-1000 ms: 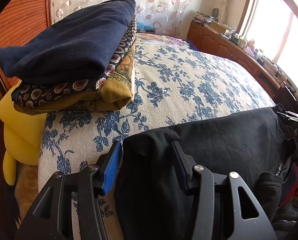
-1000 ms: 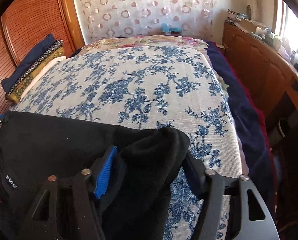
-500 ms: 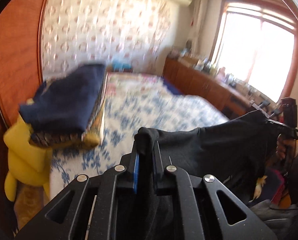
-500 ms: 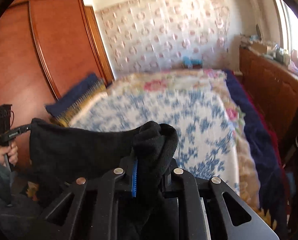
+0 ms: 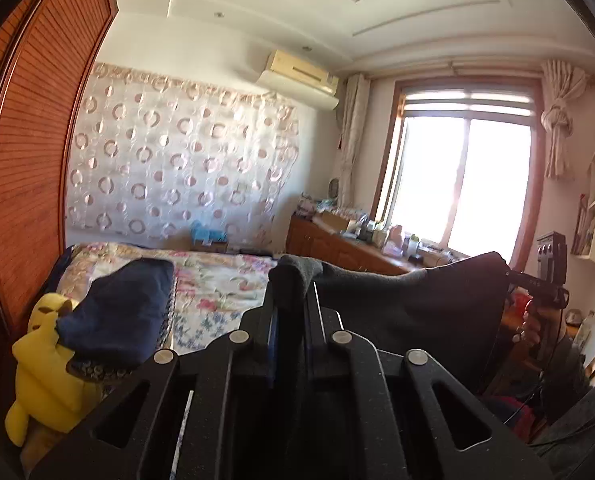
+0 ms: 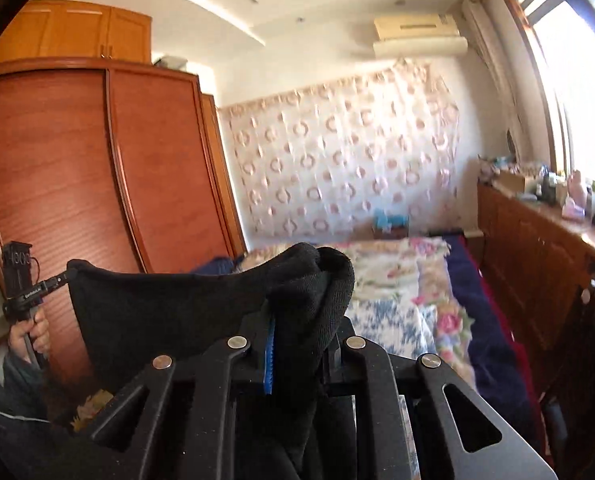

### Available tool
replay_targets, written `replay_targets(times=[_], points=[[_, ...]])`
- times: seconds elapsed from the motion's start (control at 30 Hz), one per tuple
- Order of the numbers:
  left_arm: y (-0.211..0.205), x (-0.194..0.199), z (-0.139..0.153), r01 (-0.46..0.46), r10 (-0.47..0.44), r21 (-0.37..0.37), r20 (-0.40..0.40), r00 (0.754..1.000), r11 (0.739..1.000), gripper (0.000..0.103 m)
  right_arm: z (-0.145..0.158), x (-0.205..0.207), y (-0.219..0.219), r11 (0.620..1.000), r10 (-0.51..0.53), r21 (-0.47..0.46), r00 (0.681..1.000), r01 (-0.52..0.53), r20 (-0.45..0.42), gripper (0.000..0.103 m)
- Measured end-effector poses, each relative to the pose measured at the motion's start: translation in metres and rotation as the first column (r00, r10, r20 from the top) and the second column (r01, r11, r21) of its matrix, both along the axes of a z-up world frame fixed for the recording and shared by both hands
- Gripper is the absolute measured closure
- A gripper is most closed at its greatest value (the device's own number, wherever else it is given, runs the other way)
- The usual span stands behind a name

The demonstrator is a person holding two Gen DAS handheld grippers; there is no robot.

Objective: Fold small clothes

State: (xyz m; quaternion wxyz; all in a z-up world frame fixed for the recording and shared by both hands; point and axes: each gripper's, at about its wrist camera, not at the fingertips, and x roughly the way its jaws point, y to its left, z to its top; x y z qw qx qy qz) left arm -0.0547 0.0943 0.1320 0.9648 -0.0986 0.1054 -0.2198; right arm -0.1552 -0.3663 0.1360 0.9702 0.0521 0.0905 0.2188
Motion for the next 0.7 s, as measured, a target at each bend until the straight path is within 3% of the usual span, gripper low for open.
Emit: replay_targets(times=[0.2, 0.33, 0.47, 0.57, 0.63, 0.67, 0.7], points=[[0.006, 0.004, 0.041, -0.044, 0.042, 0.026, 0.094, 0.995, 0.999, 0.092, 0.034, -0.028, 0.006, 0.999, -0.025, -0.032, 0.993, 0.029, 0.114, 0.087], [0.010, 0.042, 0.053, -0.101, 0.094, 0.062, 0.109, 0.990, 0.993, 0.092, 0.050, -0.002, 0.021, 0.994, -0.053, -0.083, 0.989, 0.065, 0.136, 0.087], [0.009, 0.110, 0.042, -0.140, 0.136, 0.092, 0.052, 0.989, 0.986, 0.092, 0.049, 0.077, 0.045, 0.985, -0.098, -0.140, 0.993, 0.106, 0.059, 0.087], [-0.005, 0.169, 0.015, -0.171, 0.174, 0.185, 0.005, 0.985, 0.968, 0.089, 0.035, 0.152, 0.066, 0.977, -0.113, -0.187, 0.992, 0.100, -0.061, 0.084], [-0.014, 0.215, -0.018, -0.199, 0.217, 0.255, -0.043, 0.975, 0.946, 0.075, 0.008, 0.204, 0.079, 0.959, -0.182, -0.242, 0.973, 0.144, -0.142, 0.071], [-0.016, 0.231, -0.031, -0.196, 0.224, 0.274, -0.075, 0.972, 0.942, 0.066, -0.008, 0.228, 0.084, 0.947, -0.229, -0.271, 0.956, 0.175, -0.185, 0.058], [-0.017, 0.251, -0.052, -0.181, 0.227, 0.299, -0.128, 0.965, 0.937, 0.060, -0.026, 0.250, 0.086, 0.935, -0.267, -0.296, 0.935, 0.194, -0.231, 0.056]])
